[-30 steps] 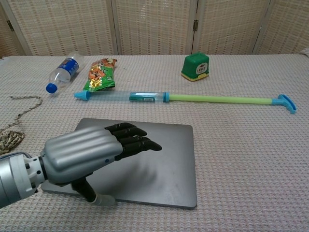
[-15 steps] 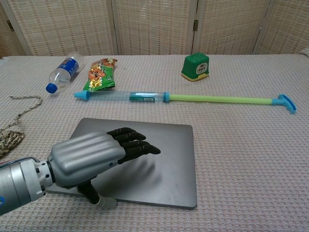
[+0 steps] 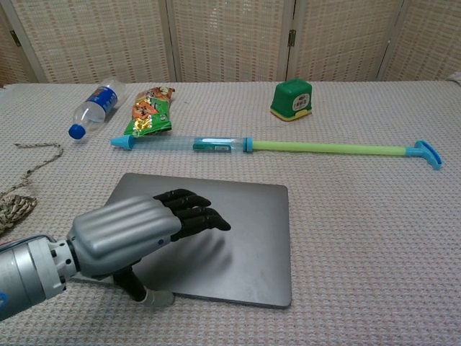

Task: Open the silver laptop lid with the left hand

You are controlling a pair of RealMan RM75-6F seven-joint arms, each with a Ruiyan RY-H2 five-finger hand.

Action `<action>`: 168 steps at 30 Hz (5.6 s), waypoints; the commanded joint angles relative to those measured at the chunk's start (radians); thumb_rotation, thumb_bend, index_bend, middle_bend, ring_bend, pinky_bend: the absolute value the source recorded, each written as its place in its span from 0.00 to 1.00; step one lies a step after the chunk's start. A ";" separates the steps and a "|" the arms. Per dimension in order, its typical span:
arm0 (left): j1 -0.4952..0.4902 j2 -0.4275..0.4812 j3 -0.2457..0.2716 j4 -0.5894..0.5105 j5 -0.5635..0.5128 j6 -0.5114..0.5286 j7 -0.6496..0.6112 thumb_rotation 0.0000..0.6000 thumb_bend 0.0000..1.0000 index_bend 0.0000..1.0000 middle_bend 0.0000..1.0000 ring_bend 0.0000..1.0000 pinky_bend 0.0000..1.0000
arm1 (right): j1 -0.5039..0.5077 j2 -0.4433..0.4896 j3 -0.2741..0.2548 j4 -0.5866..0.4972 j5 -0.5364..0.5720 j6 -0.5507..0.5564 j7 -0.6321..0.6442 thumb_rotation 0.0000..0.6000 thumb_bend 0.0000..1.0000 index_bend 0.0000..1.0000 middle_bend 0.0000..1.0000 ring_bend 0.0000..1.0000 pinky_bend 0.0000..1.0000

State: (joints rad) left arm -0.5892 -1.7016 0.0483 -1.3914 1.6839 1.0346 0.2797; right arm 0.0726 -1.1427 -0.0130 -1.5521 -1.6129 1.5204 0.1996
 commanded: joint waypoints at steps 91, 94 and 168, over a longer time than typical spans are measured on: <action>-0.121 -0.220 -0.150 0.458 -0.006 0.354 -0.154 1.00 0.56 0.17 0.23 0.07 0.00 | 0.658 -0.417 0.045 -0.023 0.360 -0.868 -0.523 1.00 0.89 0.00 0.00 0.02 0.00; -0.124 -0.216 -0.154 0.461 -0.011 0.349 -0.147 1.00 0.56 0.17 0.23 0.07 0.00 | 0.667 -0.423 0.040 -0.027 0.387 -0.864 -0.551 1.00 0.89 0.00 0.00 0.01 0.00; -0.462 0.052 -0.588 0.398 -1.036 -0.115 0.352 1.00 0.34 0.00 0.00 0.00 0.00 | 0.779 -0.462 0.001 -0.028 0.605 -0.774 -0.662 1.00 0.92 0.00 0.00 0.10 0.00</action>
State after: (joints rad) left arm -1.0481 -1.6514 -0.5422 -0.9942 0.6527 0.9216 0.6271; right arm 0.8515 -1.6046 -0.0115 -1.5803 -1.0076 0.7460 -0.4622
